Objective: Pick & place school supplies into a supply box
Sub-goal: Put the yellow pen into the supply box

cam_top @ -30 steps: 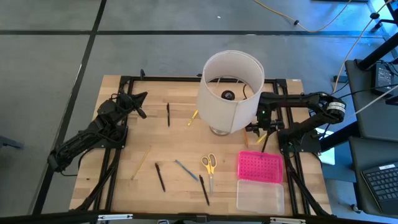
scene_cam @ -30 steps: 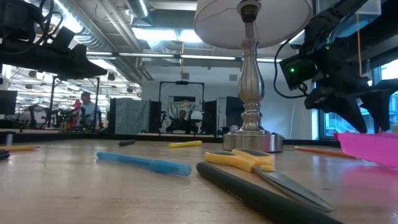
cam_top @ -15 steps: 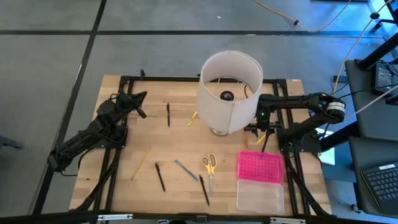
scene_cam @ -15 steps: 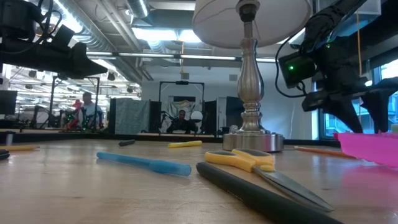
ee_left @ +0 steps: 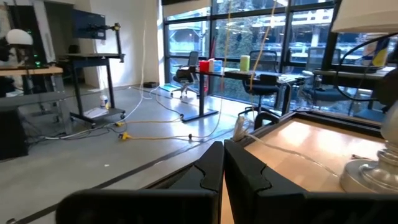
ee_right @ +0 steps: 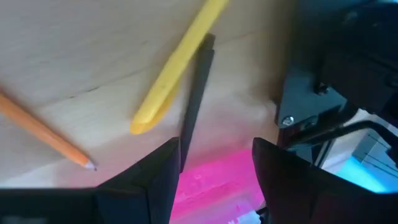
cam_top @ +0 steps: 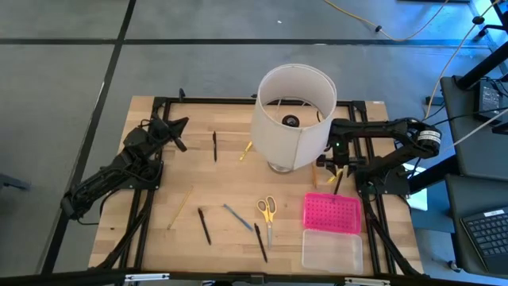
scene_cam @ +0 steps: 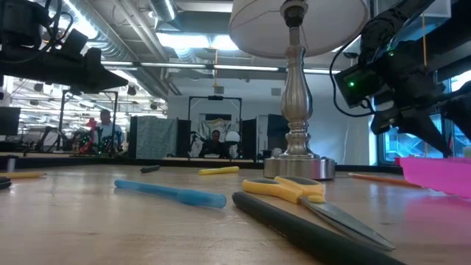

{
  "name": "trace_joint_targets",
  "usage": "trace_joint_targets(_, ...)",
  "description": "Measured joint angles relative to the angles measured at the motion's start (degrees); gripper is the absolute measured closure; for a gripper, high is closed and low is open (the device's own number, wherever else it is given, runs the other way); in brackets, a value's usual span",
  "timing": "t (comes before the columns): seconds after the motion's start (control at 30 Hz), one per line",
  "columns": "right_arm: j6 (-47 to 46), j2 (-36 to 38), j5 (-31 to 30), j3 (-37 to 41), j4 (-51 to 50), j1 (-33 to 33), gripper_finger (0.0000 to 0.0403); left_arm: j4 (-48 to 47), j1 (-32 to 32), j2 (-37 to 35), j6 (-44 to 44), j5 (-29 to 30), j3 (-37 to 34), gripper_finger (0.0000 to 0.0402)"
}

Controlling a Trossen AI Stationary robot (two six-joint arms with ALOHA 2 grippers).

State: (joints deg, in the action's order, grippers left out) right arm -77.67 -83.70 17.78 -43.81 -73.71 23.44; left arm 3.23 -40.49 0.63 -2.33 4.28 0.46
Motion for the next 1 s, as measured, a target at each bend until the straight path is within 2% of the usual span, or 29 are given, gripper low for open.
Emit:
trace_joint_targets(0.13,1.41,0.0,-0.53,0.0,1.57,-0.02,0.0199,0.0,0.0,0.01,0.0,-0.89,0.01,0.0396)
trace_joint_targets(0.33,-6.56,0.0,-7.13,0.0,1.49,-0.67,0.0199,-0.02,0.0,0.01,-0.02,-0.9,0.0,0.0395)
trace_joint_targets(0.53,-6.26,0.58,-6.2,0.0,2.69,-0.18,0.0199,-0.05,0.0,0.02,0.0,-0.92,0.01,0.0396)
trace_joint_targets(0.7,-6.14,4.74,-6.08,1.02,3.09,2.73,0.0199,-0.11,0.0,0.02,0.0,-0.95,0.01,0.0395)
trace_joint_targets(0.83,-7.43,9.49,-4.7,4.26,9.31,3.77,0.0199,-0.25,0.0,0.01,-0.02,-0.95,0.0,0.0395)
trace_joint_targets(1.0,-12.65,12.83,-2.9,8.6,19.17,1.22,0.0199,-0.28,0.0,0.02,0.0,-0.95,0.01,0.0395)
